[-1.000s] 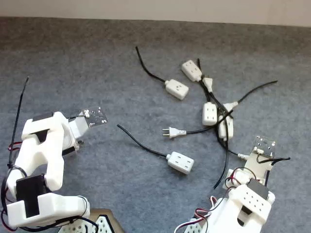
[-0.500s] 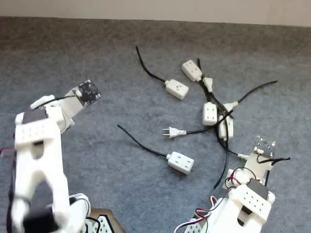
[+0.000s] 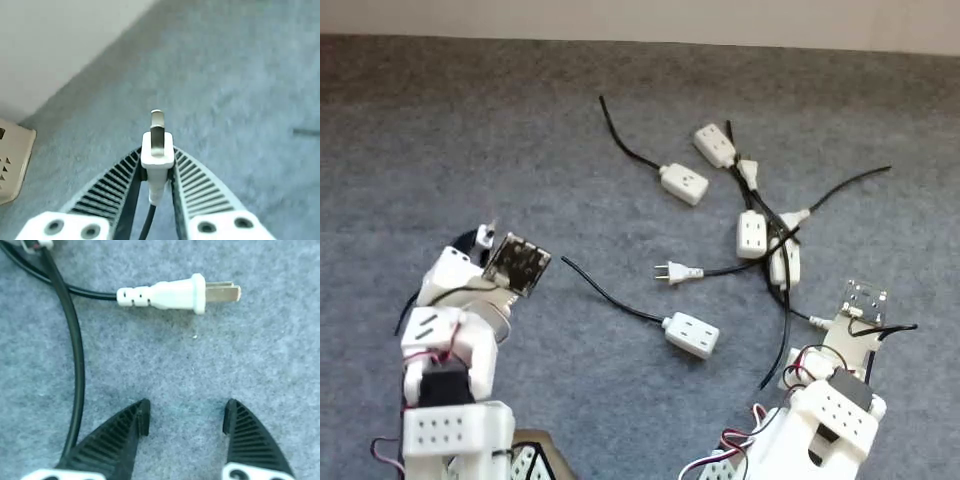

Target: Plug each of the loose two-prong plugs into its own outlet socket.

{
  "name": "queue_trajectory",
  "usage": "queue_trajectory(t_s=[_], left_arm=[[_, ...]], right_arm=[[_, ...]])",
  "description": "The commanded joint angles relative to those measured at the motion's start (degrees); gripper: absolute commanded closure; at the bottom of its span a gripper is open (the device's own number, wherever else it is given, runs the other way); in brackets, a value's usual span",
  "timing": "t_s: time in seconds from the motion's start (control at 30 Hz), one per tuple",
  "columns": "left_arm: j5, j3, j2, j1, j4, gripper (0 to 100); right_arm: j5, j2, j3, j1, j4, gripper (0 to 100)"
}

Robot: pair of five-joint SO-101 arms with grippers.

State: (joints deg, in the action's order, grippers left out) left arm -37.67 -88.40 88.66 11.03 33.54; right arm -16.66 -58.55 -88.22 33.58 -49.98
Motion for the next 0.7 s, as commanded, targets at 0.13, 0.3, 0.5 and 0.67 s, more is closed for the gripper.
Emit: queue_trajectory(t_s=[0.13,0.3,0.5,0.67], left_arm=[[27.08,-2.24,15.78,-9.01,-3.96,98],[40.79,-1.54,15.25,-11.47,-14.77,98],[50.73,-1.45,15.25,-16.84,-29.63,99],[52.22,-1.45,15.25,-26.86,-33.85,99]], right_arm=[[0.18,-0.04,-0.57,-0.92,1.80,76.1],[0.35,-0.04,-0.40,-0.92,1.89,76.1],[0.44,-0.04,4.35,-4.09,3.21,76.1],[0.44,-0.04,15.78,-7.78,-1.71,76.1]])
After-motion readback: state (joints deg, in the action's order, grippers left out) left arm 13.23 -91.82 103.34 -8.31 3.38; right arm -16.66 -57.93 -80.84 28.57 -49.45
